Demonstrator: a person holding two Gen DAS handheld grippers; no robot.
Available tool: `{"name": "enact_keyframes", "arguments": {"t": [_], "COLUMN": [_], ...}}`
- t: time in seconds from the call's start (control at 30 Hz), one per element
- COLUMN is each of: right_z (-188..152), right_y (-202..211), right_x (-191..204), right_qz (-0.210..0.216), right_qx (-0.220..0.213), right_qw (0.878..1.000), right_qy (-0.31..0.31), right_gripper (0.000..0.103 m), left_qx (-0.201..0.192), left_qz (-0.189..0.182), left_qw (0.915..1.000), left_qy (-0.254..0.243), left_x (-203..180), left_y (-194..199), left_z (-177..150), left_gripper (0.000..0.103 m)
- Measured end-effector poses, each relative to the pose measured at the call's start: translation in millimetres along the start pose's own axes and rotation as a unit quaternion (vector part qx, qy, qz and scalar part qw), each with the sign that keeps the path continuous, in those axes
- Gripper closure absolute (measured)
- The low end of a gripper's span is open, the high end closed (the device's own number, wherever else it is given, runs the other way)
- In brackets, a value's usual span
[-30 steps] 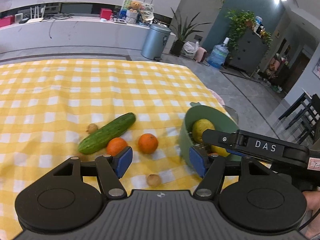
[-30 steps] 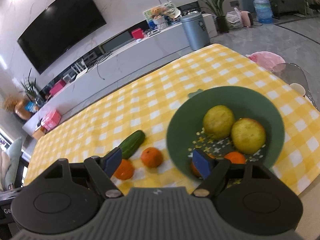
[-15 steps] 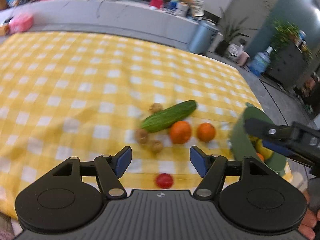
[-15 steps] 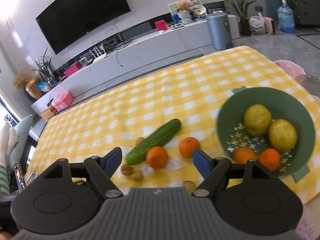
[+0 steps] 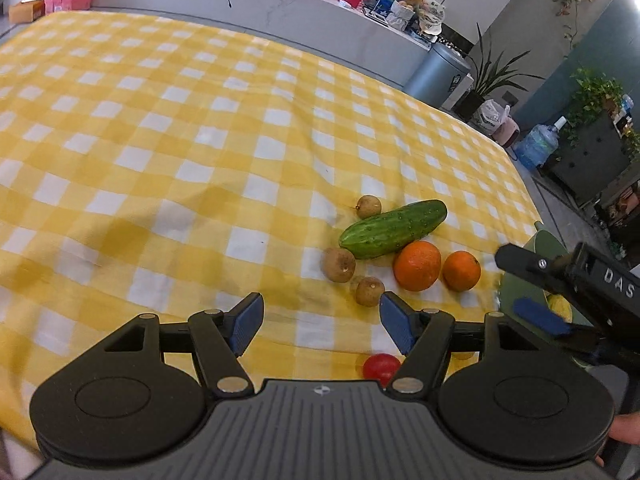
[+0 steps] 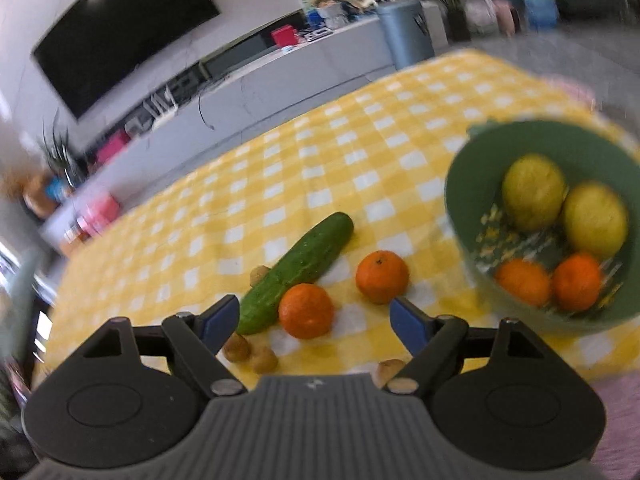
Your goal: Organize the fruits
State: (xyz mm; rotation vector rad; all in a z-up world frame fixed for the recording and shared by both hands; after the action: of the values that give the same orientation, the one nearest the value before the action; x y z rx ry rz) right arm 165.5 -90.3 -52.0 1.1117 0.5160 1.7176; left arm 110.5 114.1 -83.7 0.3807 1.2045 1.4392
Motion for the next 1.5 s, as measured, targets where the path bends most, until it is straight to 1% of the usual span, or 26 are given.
{"name": "enact_keyframes", "arguments": {"t": [0.03,0.07,0.1,0.17,0.23,0.33,0.4,0.47,0.5,0.57,0.67,0.77,0.93,1.03,1.33,1.4,1.5], "right_z": [-0.7,-1.4,-2.1,-3.2,-2.7,-1.7,0.1,-0.9,-1.0,-1.4,-1.4,-0.2,-4.6,-4.0,-1.6,-0.3,2.4], "right_y": [-7.2,-13.6,-20.4,-33.3,-44.5,-57.7,-61.0,-64.8,-66.4,-72.0,-81.3,-86.5,-98.9,-101.8,-99.7,-96.4,-86.4], "right_x": [-3.7,-5.7,-6.5,-6.5,-4.6,4.1,13.9,27.9,30.9,36.0,34.1,30.4,35.4,34.6,29.9,30.4,37.5], "right_qz": [0.028,0.048,0.064,0.070,0.055,0.026,0.009,-0.029,-0.047,-0.063,-0.070,-0.077,-0.077,-0.088,-0.073,-0.068,-0.059], "right_qx": [0.006,0.014,0.022,0.032,0.033,0.044,0.044,0.047,0.047,0.051,0.070,0.077,0.101,0.099,0.096,0.090,0.069], "right_qw": [0.999,0.998,0.996,0.995,0.997,0.999,0.998,0.992,0.987,0.982,0.980,0.979,0.972,0.970,0.976,0.977,0.976], "right_qy": [-0.025,-0.043,-0.054,-0.063,-0.052,-0.006,0.038,0.116,0.143,0.169,0.172,0.173,0.195,0.204,0.184,0.183,0.197], "right_gripper": [0.028,0.033,0.034,0.039,0.041,0.042,0.042,0.048,0.049,0.049,0.051,0.051,0.054,0.058,0.061,0.061,0.061], "left_qx": [0.001,0.001,0.000,0.001,0.004,0.005,0.010,0.015,0.016,0.016,0.014,0.017,0.023,0.023,0.019,0.018,0.013], "left_qz": [-0.004,-0.008,-0.011,-0.016,-0.017,-0.022,-0.021,-0.020,-0.024,-0.031,-0.033,-0.033,-0.028,-0.026,-0.019,-0.016,-0.013], "left_qw": [1.0000,1.0000,0.9999,0.9999,0.9998,0.9997,0.9997,0.9997,0.9995,0.9993,0.9992,0.9991,0.9992,0.9992,0.9996,0.9997,0.9998], "left_qy": [0.002,0.002,0.002,0.004,0.008,0.009,0.008,0.007,0.008,0.011,0.015,0.019,0.018,0.017,0.006,0.003,-0.004], "left_x": [0.2,0.3,0.4,1.8,3.6,5.8,7.7,8.8,9.0,9.4,11.4,12.6,12.9,12.5,10.9,10.7,9.3], "left_y": [-3.6,-7.2,-10.4,-17.1,-22.4,-28.0,-31.6,-34.3,-34.7,-34.8,-35.3,-37.8,-40.8,-40.8,-41.6,-41.7,-42.0], "left_z": [-0.2,-0.5,-1.0,-0.6,-0.3,0.0,-0.4,-0.6,-0.4,0.6,1.7,2.0,0.8,0.9,-0.5,-0.7,-1.3], "left_gripper": [0.025,0.025,0.025,0.025,0.025,0.025,0.025,0.025,0.025,0.025,0.025,0.025,0.025,0.025,0.025,0.025,0.025]}}
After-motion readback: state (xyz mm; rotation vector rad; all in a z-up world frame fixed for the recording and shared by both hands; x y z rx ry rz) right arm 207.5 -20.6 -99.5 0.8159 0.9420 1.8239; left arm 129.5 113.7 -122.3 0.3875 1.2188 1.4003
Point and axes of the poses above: each gripper's, at about its wrist camera, not at the fingertips, and y roughly against the way its jaws point, x to its left, z to its top, the point moved 9 cm from there along -y, roughly the way its jaws point, and after that the axes turned 6 degrees about x, right-handed, at the moved point
